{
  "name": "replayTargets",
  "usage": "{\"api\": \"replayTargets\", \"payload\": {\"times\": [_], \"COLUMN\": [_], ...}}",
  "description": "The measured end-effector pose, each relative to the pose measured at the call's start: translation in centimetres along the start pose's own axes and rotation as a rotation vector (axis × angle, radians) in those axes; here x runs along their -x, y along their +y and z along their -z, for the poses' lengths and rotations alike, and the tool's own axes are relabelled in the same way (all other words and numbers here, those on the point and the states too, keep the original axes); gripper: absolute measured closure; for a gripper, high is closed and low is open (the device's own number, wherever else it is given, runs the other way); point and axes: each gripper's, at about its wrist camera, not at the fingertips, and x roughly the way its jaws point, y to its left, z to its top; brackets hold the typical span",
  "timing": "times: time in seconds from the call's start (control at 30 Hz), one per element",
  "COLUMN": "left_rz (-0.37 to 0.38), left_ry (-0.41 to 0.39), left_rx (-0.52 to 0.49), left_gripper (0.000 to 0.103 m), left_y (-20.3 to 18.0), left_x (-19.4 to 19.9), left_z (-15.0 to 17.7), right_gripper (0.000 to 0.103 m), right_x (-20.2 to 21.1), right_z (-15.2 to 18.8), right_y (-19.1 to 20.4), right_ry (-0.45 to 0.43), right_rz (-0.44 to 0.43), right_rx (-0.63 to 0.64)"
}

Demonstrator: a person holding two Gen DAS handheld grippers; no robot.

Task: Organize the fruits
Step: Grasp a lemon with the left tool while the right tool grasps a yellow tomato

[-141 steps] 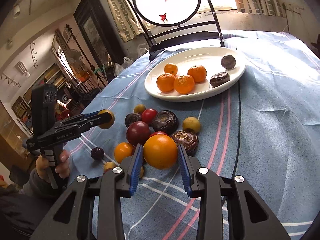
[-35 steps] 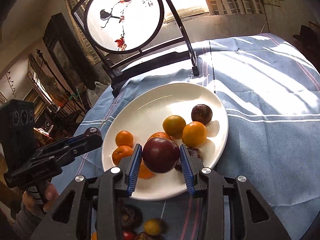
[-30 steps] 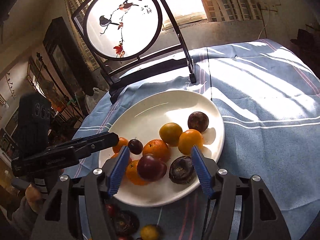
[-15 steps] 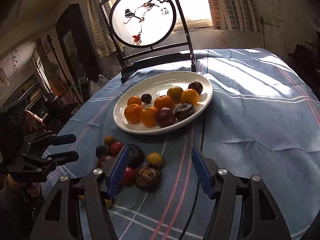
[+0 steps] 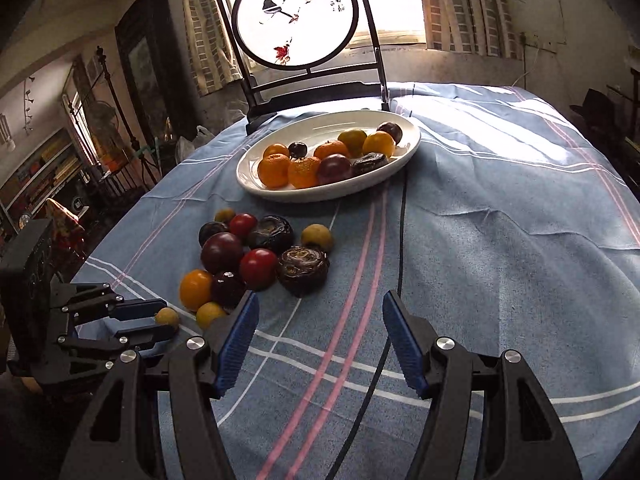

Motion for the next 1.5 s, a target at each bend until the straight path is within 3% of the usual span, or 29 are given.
{"api": "replayTargets", "payload": {"times": [0.27,0.4,0.67,0.8,0.9,1.03,1.13,1.23,1.4,1.43,1.5], "left_rz": [0.025,0.01,0.041,0.05,0.035,0.027,0.032,0.036,0.036,0.036,0.034], "left_ry": [-0.006,-0.02,-0.051,-0.131,-0.176,-0.172,-0.164,-0.164,-0.159,-0.153,-0.146], "left_rx": [0.022,0.025,0.071,0.102,0.112,0.126,0.134,0.14,0.141,0.141,0.142], "left_gripper": [0.08,0.077,0.08,0.08,0.08,0.08,0.08,0.08,0.08,0.08,0.08], "left_y": [0.1,0.0,0.7,1.4,2.0,2.6,2.7,2.9,2.9,2.9,2.9], "left_x": [0.4,-0.1,0.3,3.0,4.9,5.5,5.2,5.1,4.8,4.7,4.5], "left_z": [0.9,0.7,0.9,0.7,0.4,0.5,0.8,0.9,0.9,0.9,0.9], "right_gripper": [0.039,0.039,0.04,0.041,0.048,0.062,0.065,0.078,0.077,0.07,0.067], "right_x": [-0.7,-1.4,-1.5,-2.1,-3.0,-4.4,-5.1,-5.2,-4.9,-4.9,-5.1], "right_z": [0.4,0.7,0.7,0.6,0.5,0.5,0.4,0.3,0.5,0.5,0.3], "right_y": [4.7,6.9,6.9,7.4,8.2,9.0,9.0,8.3,7.8,7.8,7.9], "right_ry": [0.053,0.079,0.097,0.112,0.135,0.177,0.191,0.2,0.213,0.209,0.203], "right_rz": [-0.12,-0.129,-0.125,-0.129,-0.127,-0.124,-0.109,-0.112,-0.127,-0.113,-0.096], "right_rx": [0.131,0.203,0.194,0.209,0.227,0.23,0.212,0.174,0.166,0.171,0.176]}}
